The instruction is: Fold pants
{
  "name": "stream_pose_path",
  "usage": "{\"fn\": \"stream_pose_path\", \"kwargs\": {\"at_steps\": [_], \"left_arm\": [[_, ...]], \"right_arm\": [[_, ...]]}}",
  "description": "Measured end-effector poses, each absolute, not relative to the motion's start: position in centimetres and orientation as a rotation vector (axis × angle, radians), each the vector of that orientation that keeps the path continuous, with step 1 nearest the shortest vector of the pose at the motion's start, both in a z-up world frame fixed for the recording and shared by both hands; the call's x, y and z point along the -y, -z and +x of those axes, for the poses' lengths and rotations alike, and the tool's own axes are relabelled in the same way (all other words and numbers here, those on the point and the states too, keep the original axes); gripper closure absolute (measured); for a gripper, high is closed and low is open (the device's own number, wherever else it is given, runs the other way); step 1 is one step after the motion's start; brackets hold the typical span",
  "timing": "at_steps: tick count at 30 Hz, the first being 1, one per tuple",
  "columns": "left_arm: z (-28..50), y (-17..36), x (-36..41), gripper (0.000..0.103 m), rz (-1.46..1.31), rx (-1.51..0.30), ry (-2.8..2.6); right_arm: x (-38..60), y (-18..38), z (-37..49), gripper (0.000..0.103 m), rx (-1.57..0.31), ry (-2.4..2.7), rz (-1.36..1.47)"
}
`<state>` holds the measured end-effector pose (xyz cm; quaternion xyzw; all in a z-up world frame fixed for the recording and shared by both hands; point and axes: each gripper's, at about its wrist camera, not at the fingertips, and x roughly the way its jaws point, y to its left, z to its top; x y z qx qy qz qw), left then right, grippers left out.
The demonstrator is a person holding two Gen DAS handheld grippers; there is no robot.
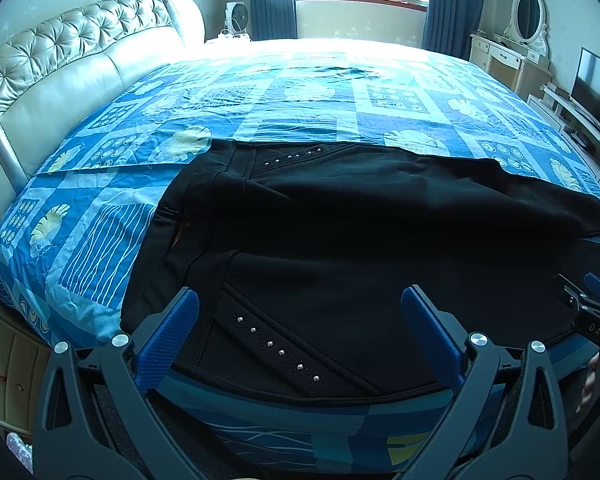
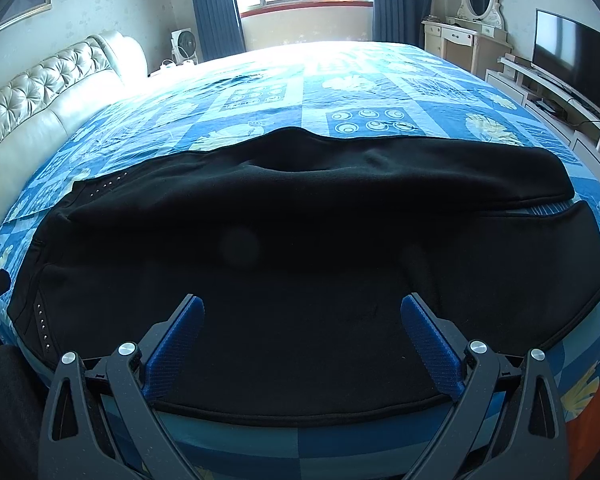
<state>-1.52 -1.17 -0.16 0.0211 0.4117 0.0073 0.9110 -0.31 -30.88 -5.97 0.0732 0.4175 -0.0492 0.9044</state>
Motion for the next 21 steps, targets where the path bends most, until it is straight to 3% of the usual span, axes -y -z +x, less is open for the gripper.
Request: {"fn": "stream_pose_path", "kwargs": {"at_steps": [12, 21], "left_arm": [[-1.3, 0.6, 0.9, 0.002, 0.083, -0.827, -0.038], [-0.5, 1.8, -0.3, 0.002, 0.077, -0.868, -0.056]], "right_arm": [[33.5, 4.9, -0.5, 0.005, -0.816, 0.09, 0.263], [48.9, 1.1, -4.3, 0.005, -0.661, 0.251, 0.6]]}}
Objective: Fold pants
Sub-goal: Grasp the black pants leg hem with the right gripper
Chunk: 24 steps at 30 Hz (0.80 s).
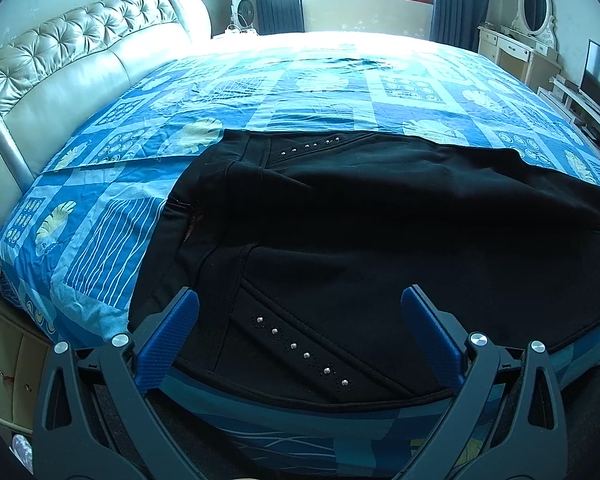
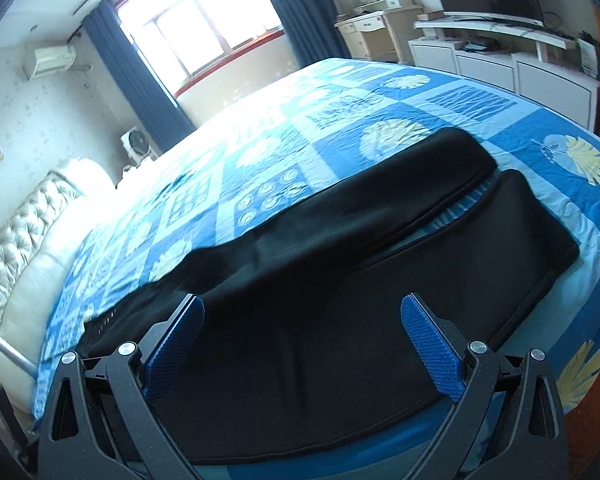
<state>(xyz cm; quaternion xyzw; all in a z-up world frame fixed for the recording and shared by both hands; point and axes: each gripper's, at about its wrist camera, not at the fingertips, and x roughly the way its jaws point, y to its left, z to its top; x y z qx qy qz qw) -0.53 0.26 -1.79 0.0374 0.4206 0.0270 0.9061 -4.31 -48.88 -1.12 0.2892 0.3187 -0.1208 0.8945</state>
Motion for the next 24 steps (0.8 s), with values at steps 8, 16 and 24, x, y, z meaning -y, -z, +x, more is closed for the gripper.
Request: {"fn": "stream_pose_path", "kwargs": {"at_steps": [8, 16, 24], "left_arm": [[0.5, 2.3, -1.9, 0.002, 0.059, -0.863, -0.099], [0.7, 3.5, -2.5, 0.002, 0.053, -0.901, -0.147], [0.7, 4.3, -2.5, 0.002, 0.042, -0.923, -0.146]], "right_arm": [[64.6, 6.9, -12.0, 0.005, -0.518, 0.334, 1.126], [68.1, 12.0, -11.6, 0.005, -0.476, 0.319, 1.329], [68.6, 11.5, -10.0, 0.044, -0.499, 0.416, 1.24]]}}
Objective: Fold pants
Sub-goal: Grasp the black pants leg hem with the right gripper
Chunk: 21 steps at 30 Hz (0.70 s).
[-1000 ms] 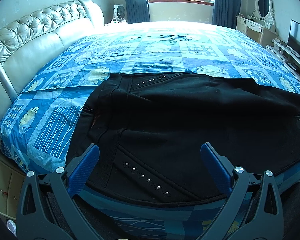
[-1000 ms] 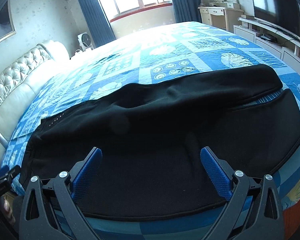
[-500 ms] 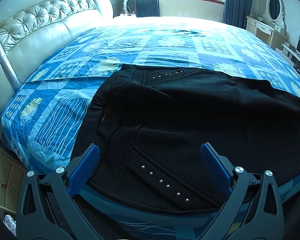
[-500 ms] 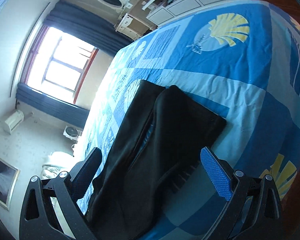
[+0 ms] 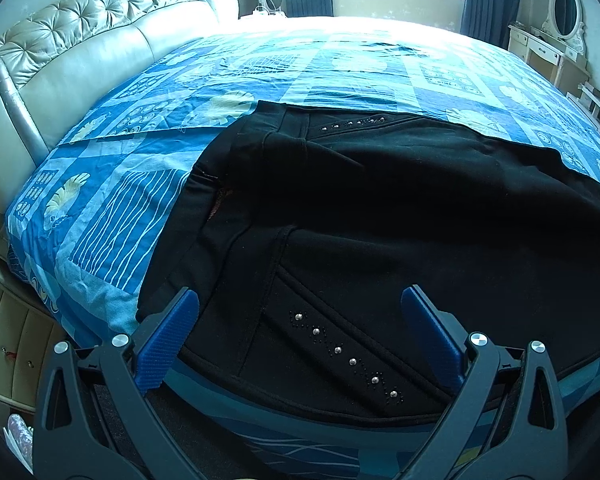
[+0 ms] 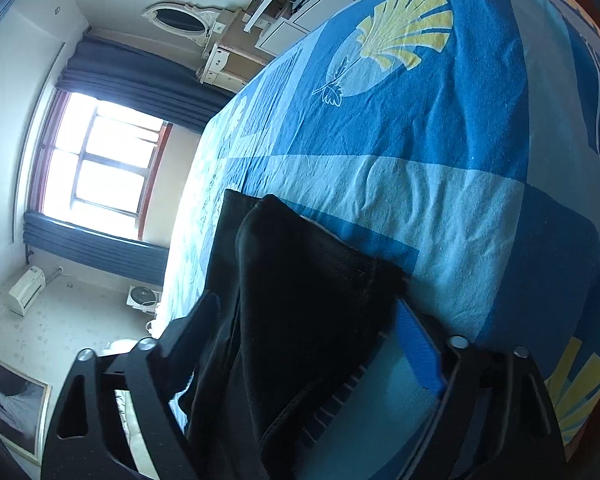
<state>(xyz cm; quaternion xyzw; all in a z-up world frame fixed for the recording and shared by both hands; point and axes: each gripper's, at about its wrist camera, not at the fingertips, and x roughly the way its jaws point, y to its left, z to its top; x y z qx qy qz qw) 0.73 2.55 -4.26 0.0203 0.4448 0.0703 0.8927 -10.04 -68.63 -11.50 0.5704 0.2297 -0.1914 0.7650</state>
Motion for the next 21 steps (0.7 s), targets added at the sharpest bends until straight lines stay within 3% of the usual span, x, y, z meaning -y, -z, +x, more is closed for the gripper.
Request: {"fn": "stream_pose_path", "kwargs": {"at_steps": [2, 3, 21], "left_arm": [[0.8, 4.5, -2.5, 0.002, 0.041, -0.924, -0.138], [0.9, 4.6, -2.5, 0.002, 0.042, -0.923, -0.133], [2.7, 8.3, -5.0, 0.002, -0.128, -1.069, -0.038]], "right_arm": [[69.1, 12.4, -9.9, 0.084, -0.529, 0.401, 1.258], [69.4, 13.1, -9.8, 0.091, -0.542, 0.398, 1.28], [70.7, 13.6, -14.0, 0.096, -0.461, 0.517, 1.256]]}}
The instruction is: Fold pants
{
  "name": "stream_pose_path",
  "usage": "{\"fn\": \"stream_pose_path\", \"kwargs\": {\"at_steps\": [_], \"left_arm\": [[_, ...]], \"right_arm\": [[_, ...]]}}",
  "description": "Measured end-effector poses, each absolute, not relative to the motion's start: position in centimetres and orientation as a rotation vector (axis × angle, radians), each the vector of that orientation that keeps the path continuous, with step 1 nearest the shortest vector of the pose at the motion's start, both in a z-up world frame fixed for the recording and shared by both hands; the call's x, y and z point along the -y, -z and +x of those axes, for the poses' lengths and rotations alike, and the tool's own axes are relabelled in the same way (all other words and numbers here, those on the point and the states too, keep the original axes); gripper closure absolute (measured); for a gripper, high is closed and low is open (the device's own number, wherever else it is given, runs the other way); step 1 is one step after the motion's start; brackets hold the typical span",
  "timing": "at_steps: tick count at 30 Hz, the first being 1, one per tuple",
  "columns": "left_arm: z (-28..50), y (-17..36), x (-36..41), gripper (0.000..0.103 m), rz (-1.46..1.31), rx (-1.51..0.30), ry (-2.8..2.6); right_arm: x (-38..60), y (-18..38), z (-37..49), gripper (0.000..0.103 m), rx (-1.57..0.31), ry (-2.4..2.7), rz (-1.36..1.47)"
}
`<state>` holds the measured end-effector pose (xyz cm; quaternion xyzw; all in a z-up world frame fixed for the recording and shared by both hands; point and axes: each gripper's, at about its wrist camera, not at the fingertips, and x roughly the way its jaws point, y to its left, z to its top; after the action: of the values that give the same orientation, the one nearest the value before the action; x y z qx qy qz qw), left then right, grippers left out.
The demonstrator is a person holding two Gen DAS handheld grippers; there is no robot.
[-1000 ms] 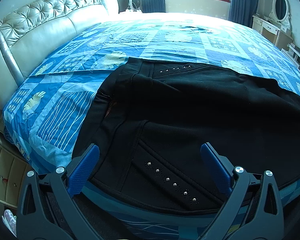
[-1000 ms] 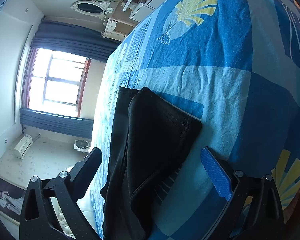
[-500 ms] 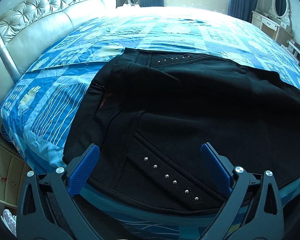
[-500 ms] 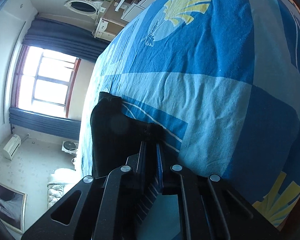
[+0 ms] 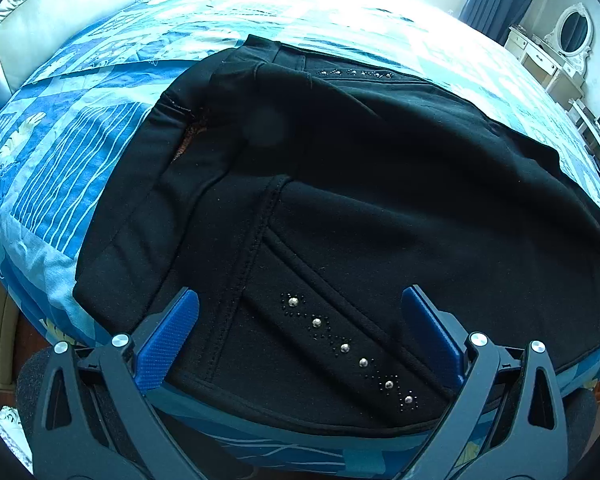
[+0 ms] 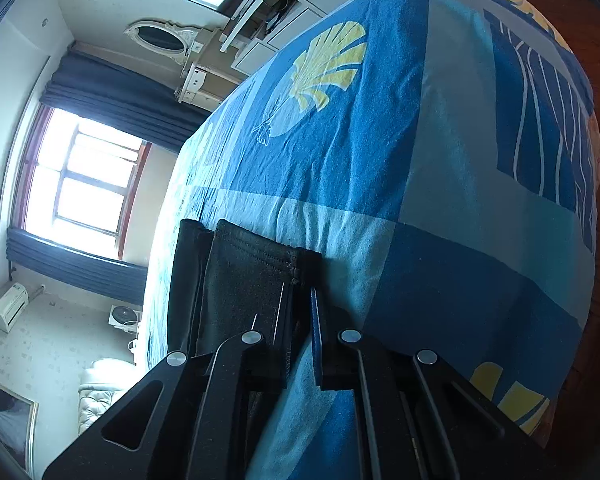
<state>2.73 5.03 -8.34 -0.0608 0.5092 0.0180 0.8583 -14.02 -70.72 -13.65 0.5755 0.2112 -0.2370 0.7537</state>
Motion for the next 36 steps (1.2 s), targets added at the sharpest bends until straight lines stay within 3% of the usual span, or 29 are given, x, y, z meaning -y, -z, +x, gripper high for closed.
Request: {"fn": "stream_pose_path", "kwargs": {"at_steps": [5, 7, 9, 11, 15, 19, 27, 33, 36], "left_arm": [[3.0, 8.8, -5.5, 0.002, -0.08, -1.082, -0.003], [3.2, 8.8, -5.9, 0.002, -0.093, -1.097, 0.019], [3.5, 8.2, -6.2, 0.002, -0.08, -1.096, 0.03], [3.4, 6.7, -6.6, 0.002, -0.078, -1.052, 0.051], [4.9, 3.6, -8.6, 0.002, -0.051, -0.983, 0.045], [9.5, 2.5, -11.9, 0.002, -0.048, -1.011, 0.135], [21.1, 5.1, -18.9, 0.003, -0.213, -1.085, 0.194], [26.4, 7.2, -17.4, 0.003, -0.198, -1.119, 0.266], [28.0, 8.2, -15.8, 0.026, -0.132, -1.158, 0.301]], "right_arm": [[70.4, 12.7, -17.5, 0.087, -0.421, 0.603, 1.237], [70.2, 11.6, -18.2, 0.075, -0.407, 0.647, 1.198], [69.6, 10.2, -17.7, 0.073, -0.414, 0.632, 1.149], [68.6, 8.6, -16.1, 0.072, -0.439, 0.584, 1.085], [64.7, 5.4, -10.8, 0.051, -0.493, 0.442, 0.943], [57.8, 2.4, -3.4, 0.041, -0.58, 0.217, 0.732], [43.0, 3.0, 10.5, 0.038, -0.855, -0.299, 0.372], [38.1, 3.9, 17.9, 0.037, -0.978, -0.394, 0.239], [35.8, 4.7, 21.1, 0.033, -1.048, -0.417, 0.115]]}}
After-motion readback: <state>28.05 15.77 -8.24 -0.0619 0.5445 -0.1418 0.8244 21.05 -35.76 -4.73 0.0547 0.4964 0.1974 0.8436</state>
